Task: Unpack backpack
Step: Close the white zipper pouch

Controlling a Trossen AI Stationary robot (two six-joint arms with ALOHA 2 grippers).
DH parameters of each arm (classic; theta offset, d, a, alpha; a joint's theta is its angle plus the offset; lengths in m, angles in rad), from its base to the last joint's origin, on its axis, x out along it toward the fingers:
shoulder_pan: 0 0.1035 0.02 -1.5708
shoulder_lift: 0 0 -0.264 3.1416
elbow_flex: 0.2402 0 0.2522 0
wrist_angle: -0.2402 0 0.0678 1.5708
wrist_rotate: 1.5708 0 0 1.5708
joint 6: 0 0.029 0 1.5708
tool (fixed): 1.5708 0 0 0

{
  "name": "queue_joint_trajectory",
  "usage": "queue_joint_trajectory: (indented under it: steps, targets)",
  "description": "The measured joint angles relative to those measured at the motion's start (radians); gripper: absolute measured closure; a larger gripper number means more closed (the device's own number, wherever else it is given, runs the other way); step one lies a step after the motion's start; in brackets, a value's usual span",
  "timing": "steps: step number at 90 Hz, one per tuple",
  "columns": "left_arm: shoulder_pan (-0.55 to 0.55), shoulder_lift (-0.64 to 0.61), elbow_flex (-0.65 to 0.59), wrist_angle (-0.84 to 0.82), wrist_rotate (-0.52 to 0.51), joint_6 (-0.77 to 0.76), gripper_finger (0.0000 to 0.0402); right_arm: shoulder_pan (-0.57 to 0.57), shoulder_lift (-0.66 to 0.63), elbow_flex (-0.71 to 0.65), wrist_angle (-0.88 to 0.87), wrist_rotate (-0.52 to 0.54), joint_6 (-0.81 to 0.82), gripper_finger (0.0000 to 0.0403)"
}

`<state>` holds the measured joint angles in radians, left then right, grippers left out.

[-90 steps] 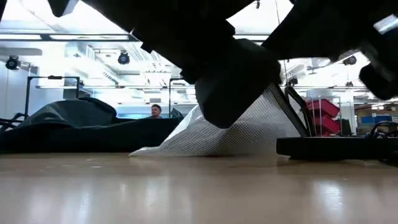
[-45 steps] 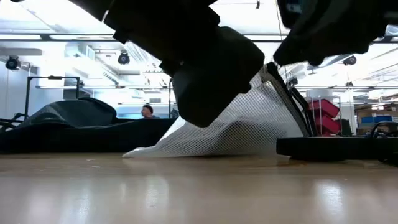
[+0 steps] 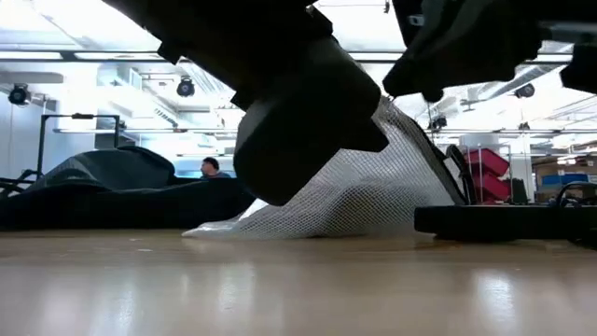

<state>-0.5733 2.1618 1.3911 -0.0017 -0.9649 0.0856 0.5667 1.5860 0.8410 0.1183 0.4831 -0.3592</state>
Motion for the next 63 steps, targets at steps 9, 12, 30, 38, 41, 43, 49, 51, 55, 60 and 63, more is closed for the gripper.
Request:
queue_joint_trajectory:
  steps: [9,12,30,38,41,43,49,51,55,60,63]
  targets:
    - [-0.005,-0.004,0.000,-0.002,-0.047,0.003,0.0336,0.000,0.000,0.000,0.006,-0.015,0.002,0.0403]
    - [-0.007,-0.006,0.000,0.000,-0.062,0.003,0.0325,0.000,0.000,0.000,0.006,-0.016,0.002,0.0403]
    - [-0.008,-0.009,0.000,0.074,-0.073,-0.004,0.0255,-0.001,0.000,0.000,0.023,-0.013,0.001,0.0403]
    - [-0.009,-0.009,0.000,0.077,-0.073,-0.039,0.0228,-0.004,0.000,0.000,0.023,-0.012,0.006,0.0403]
    - [-0.009,-0.009,0.000,0.077,-0.073,-0.049,0.0220,-0.005,0.000,0.000,0.024,-0.012,0.012,0.0403]
    - [-0.010,-0.009,0.000,0.076,-0.073,-0.053,0.0215,-0.005,0.000,0.000,0.025,-0.012,0.016,0.0403]
    - [-0.013,-0.009,0.000,0.067,-0.076,-0.059,0.0201,-0.004,0.000,0.000,0.025,-0.012,0.019,0.0403]
    - [-0.014,-0.009,0.000,0.064,-0.082,-0.059,0.0197,-0.003,0.000,0.000,0.025,-0.012,0.020,0.0403]
    - [-0.019,-0.009,0.000,0.060,-0.098,-0.059,0.0190,0.001,0.000,0.000,0.025,-0.013,0.026,0.0403]
    - [-0.029,-0.009,0.000,0.058,-0.125,-0.057,0.0184,0.003,0.000,0.000,0.026,-0.023,0.035,0.0403]
    - [-0.037,-0.009,0.000,0.058,-0.143,-0.048,0.0180,0.003,0.000,0.000,0.027,-0.038,0.045,0.0403]
